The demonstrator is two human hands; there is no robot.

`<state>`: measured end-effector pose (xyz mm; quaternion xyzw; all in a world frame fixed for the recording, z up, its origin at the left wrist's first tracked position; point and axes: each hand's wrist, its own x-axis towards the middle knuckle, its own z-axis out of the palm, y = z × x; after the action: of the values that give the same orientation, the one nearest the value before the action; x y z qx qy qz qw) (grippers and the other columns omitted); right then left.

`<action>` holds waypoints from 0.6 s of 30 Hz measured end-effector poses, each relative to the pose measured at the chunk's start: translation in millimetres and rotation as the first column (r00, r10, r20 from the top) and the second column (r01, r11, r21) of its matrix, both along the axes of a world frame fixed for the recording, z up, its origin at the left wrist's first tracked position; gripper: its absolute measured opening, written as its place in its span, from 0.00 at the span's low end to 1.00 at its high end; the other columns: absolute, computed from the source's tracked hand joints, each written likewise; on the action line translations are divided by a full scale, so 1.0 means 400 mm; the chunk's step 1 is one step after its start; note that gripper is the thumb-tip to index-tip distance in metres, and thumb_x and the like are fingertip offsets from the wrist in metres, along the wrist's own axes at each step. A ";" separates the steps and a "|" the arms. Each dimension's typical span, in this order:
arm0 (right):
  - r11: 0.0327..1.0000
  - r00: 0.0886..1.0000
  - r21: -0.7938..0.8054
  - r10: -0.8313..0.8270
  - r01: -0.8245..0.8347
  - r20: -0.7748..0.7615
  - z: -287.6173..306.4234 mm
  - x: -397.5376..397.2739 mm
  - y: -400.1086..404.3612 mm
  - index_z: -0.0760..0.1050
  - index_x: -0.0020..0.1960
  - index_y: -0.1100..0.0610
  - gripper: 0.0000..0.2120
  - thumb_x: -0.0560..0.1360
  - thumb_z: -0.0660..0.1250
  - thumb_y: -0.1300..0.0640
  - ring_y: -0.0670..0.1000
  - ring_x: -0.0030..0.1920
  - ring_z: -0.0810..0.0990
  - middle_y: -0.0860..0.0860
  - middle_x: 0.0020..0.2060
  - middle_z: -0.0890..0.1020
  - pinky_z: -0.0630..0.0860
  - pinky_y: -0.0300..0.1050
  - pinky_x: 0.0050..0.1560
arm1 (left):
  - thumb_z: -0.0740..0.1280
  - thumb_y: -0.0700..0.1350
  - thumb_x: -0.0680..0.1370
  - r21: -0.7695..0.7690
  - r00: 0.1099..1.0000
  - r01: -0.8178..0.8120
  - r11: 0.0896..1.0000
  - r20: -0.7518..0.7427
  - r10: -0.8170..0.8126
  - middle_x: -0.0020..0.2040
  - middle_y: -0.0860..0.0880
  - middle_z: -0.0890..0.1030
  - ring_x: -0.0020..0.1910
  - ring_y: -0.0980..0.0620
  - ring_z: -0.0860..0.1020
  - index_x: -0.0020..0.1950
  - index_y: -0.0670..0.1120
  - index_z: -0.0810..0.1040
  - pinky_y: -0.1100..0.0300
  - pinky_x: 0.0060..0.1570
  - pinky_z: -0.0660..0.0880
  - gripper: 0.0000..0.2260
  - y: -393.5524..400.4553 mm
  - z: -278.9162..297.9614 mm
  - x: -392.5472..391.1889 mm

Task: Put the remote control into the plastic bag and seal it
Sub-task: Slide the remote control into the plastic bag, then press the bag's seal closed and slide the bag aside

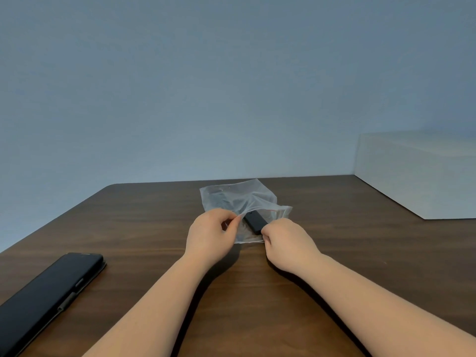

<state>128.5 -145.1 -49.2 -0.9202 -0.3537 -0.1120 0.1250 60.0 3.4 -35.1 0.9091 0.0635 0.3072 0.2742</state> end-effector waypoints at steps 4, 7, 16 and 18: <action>1.000 1.000 -0.027 -0.006 0.006 -0.023 -0.003 0.024 0.030 0.69 0.39 0.55 0.08 0.76 0.56 0.61 0.55 0.42 0.75 0.55 0.41 0.79 0.71 0.48 0.38 | 0.64 0.49 0.76 0.015 1.000 0.005 1.000 -0.009 -0.005 0.41 0.50 0.83 0.42 0.51 0.78 0.45 0.48 0.82 0.51 0.45 0.78 0.09 0.004 -0.004 0.003; 1.000 0.999 -0.009 0.000 -0.001 -0.041 -0.005 0.048 0.055 0.75 0.45 0.58 0.09 0.76 0.56 0.61 0.56 0.47 0.75 0.56 0.44 0.80 0.73 0.50 0.41 | 0.64 0.49 0.76 0.012 1.000 0.007 1.000 -0.012 -0.007 0.42 0.51 0.83 0.42 0.52 0.78 0.46 0.49 0.82 0.53 0.45 0.77 0.08 0.007 -0.007 0.005; 0.998 0.994 -0.035 0.056 -0.060 -0.089 -0.017 0.073 0.080 0.76 0.52 0.57 0.12 0.75 0.55 0.61 0.57 0.53 0.75 0.52 0.51 0.79 0.75 0.53 0.49 | 0.65 0.49 0.76 0.042 1.000 0.004 0.999 -0.012 -0.003 0.41 0.52 0.83 0.42 0.54 0.77 0.45 0.49 0.82 0.58 0.43 0.74 0.08 0.014 -0.017 0.014; 0.997 0.994 -0.017 0.080 -0.081 -0.081 -0.019 0.072 0.070 0.77 0.53 0.56 0.14 0.74 0.55 0.61 0.57 0.54 0.74 0.51 0.51 0.80 0.75 0.53 0.51 | 0.65 0.49 0.75 0.041 1.000 0.002 0.999 -0.017 -0.001 0.41 0.52 0.83 0.42 0.53 0.77 0.45 0.49 0.82 0.57 0.43 0.75 0.08 0.014 -0.016 0.013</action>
<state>157.4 -116.9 -56.9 -0.9101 -0.3863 -0.0663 0.1344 65.2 9.2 -41.5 0.9171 0.0588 0.3005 0.2551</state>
